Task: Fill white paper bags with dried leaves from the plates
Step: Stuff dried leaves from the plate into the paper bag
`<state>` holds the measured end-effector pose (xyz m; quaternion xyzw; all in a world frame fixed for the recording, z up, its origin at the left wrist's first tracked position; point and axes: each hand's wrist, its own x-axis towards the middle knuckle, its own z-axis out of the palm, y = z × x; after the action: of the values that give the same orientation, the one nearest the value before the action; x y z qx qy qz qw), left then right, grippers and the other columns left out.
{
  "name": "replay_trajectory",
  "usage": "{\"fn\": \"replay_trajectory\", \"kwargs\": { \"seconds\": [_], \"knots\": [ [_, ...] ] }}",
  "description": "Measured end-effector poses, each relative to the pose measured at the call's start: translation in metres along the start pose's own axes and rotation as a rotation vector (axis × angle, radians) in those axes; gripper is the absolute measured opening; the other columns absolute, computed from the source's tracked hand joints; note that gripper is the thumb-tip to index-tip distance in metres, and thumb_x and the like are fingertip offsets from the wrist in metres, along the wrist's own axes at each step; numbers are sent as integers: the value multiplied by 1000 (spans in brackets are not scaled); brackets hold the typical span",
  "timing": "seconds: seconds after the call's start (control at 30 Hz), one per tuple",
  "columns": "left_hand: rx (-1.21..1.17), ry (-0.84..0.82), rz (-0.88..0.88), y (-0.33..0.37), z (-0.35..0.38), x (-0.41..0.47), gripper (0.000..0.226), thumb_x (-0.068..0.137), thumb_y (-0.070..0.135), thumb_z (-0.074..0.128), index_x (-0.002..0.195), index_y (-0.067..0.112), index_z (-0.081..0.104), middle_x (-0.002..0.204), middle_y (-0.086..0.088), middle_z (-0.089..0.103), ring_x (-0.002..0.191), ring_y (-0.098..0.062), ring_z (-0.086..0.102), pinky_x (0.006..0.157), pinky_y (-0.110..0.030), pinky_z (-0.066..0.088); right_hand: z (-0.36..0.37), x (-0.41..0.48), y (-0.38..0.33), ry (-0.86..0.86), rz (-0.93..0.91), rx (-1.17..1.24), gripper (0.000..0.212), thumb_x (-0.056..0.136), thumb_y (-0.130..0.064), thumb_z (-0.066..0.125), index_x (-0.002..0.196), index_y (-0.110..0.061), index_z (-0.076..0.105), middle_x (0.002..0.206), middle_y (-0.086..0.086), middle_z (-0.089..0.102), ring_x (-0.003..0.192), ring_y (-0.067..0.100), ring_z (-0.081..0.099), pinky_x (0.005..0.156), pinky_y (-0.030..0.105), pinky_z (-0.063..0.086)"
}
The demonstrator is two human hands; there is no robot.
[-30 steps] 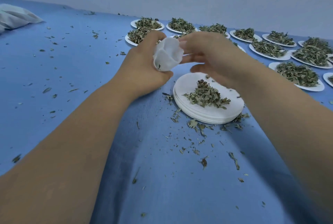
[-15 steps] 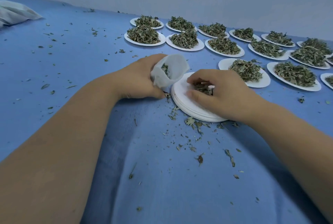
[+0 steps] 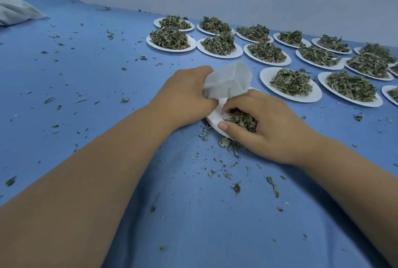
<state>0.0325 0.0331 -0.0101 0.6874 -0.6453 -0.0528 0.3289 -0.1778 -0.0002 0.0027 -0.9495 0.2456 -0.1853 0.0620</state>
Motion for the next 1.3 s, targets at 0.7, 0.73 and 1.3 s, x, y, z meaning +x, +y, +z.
{"fn": "replay_trajectory", "kwargs": {
  "seconds": [0.7, 0.73, 1.3],
  "knots": [
    [-11, 8, -40, 0, 3, 0, 13, 80, 27, 60, 79, 28, 47, 77, 6, 57, 75, -16, 55, 60, -32, 43, 10, -8, 6, 101, -80, 63, 31, 100, -44, 55, 87, -17, 64, 86, -4, 57, 84, 18, 54, 74, 31, 42],
    [-15, 8, -40, 0, 3, 0, 15, 79, 27, 60, 77, 28, 45, 76, 6, 56, 75, -16, 55, 59, -32, 42, 10, -8, 6, 98, -73, 51, 34, 101, -43, 53, 81, -16, 59, 80, -3, 53, 78, 18, 50, 69, 31, 38],
    [206, 134, -101, 11, 0, -3, 22, 77, 33, 59, 90, 22, 45, 76, 4, 51, 69, -18, 47, 53, -31, 36, -47, 73, -10, 854, 778, 1724, 44, 108, -33, 43, 66, -21, 39, 56, -4, 39, 48, 13, 33, 50, 23, 25]
  ]
}}
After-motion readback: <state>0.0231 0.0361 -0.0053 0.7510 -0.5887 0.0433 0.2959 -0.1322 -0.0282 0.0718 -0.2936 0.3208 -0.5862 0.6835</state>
